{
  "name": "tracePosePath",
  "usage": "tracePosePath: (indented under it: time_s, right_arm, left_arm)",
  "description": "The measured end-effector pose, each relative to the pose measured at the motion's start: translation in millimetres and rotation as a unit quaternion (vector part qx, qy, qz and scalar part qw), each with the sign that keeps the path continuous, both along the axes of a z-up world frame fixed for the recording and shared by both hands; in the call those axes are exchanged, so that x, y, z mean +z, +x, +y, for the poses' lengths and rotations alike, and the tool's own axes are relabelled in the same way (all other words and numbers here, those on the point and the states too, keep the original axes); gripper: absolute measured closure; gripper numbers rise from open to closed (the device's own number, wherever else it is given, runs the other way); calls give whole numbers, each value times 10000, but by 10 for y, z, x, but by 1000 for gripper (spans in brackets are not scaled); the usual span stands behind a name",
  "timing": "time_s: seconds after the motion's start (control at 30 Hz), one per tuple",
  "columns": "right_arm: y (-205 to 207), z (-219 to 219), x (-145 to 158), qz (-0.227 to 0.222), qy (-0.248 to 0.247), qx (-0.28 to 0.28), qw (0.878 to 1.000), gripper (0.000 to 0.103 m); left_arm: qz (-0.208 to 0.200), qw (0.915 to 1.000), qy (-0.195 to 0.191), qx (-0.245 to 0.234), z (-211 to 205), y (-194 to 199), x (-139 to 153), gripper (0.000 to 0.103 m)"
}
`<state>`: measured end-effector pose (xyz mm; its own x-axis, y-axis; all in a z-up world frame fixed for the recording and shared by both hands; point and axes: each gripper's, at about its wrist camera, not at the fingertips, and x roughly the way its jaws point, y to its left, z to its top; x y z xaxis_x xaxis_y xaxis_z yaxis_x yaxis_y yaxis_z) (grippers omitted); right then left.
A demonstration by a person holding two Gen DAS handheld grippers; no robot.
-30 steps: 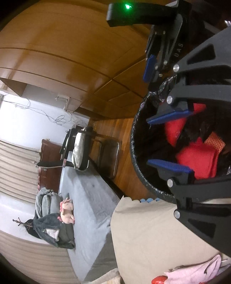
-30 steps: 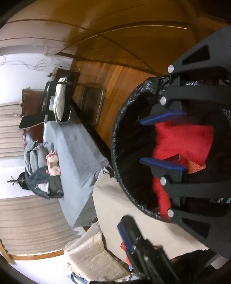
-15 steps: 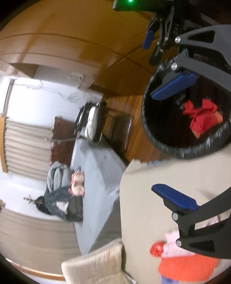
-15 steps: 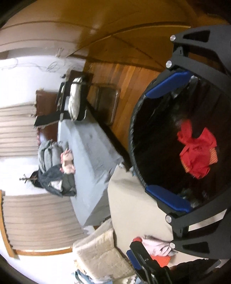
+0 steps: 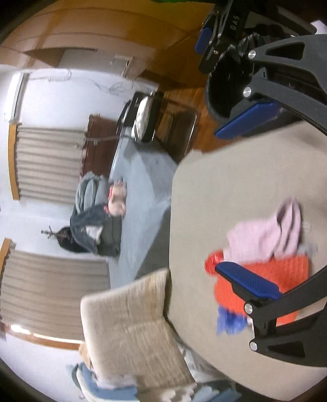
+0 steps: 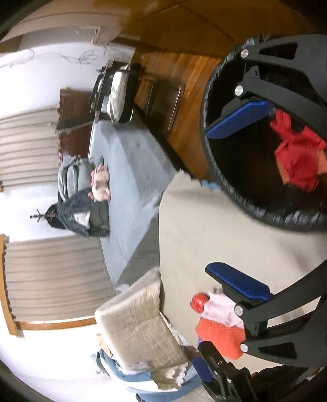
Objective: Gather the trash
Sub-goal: 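Return to the pile and grasp the second orange mesh sleeve with the left gripper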
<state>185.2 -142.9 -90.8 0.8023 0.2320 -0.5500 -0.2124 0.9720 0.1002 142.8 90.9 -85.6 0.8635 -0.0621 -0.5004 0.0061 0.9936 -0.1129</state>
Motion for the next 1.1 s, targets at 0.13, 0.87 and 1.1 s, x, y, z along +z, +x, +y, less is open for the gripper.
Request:
tracePosePath:
  time_s: [0.13,0.87,1.1]
  right_arm:
    - [40,306,-41,-26,27,213,9998,7]
    - [225,1370,-529,340,-188,976,9945,7]
    - [196,1535,-633,436,-329,1156,9918,7]
  left_arm:
    - [52,9995,79,312,321,-50,-72,7]
    - [666,9944,-221,788,1061,-53,-619,25]
    - [835,9935,-564,523,1130,4,-738,42]
